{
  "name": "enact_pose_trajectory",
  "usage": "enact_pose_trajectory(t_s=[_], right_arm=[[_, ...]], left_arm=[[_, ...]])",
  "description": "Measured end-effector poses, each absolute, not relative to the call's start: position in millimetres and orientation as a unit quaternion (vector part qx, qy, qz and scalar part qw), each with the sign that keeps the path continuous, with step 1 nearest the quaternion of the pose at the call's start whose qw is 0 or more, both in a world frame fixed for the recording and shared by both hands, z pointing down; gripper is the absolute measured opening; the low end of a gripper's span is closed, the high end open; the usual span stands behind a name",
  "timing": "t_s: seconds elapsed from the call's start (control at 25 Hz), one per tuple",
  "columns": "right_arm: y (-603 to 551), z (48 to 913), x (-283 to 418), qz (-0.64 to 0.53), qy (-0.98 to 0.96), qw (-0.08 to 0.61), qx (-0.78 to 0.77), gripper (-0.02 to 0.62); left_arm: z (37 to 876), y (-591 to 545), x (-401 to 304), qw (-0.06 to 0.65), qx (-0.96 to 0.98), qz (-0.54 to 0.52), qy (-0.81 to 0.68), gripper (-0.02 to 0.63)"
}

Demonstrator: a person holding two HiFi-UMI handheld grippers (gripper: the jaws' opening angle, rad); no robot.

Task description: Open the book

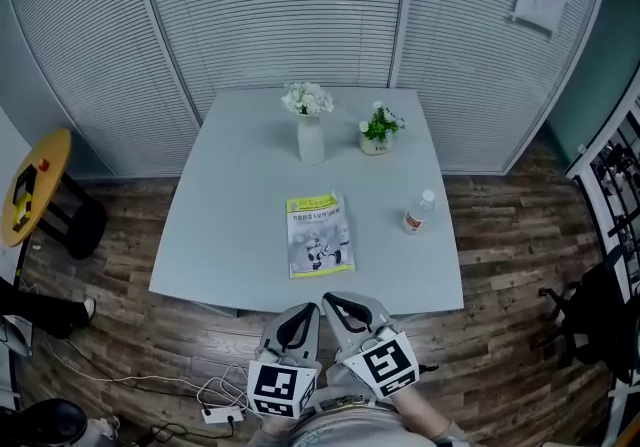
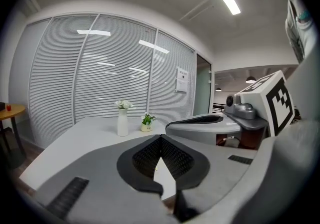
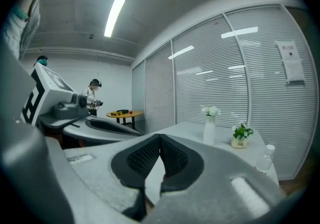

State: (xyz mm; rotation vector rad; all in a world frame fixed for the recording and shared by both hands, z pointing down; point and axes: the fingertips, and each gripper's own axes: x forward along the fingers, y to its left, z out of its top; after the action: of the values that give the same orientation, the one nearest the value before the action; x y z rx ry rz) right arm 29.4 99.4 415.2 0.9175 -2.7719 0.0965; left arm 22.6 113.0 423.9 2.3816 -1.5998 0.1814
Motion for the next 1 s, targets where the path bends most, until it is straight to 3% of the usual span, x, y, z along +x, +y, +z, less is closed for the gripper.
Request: enact_pose_trajectory(t_s=[1.0], right_arm=[[52.7,428.7,48.2,0.049,-0.943,0.115,0.309,0.002]], left_arm=[[430.4,62.3,32.6,0.13,0.814,0.058,-0.562,-0.003]])
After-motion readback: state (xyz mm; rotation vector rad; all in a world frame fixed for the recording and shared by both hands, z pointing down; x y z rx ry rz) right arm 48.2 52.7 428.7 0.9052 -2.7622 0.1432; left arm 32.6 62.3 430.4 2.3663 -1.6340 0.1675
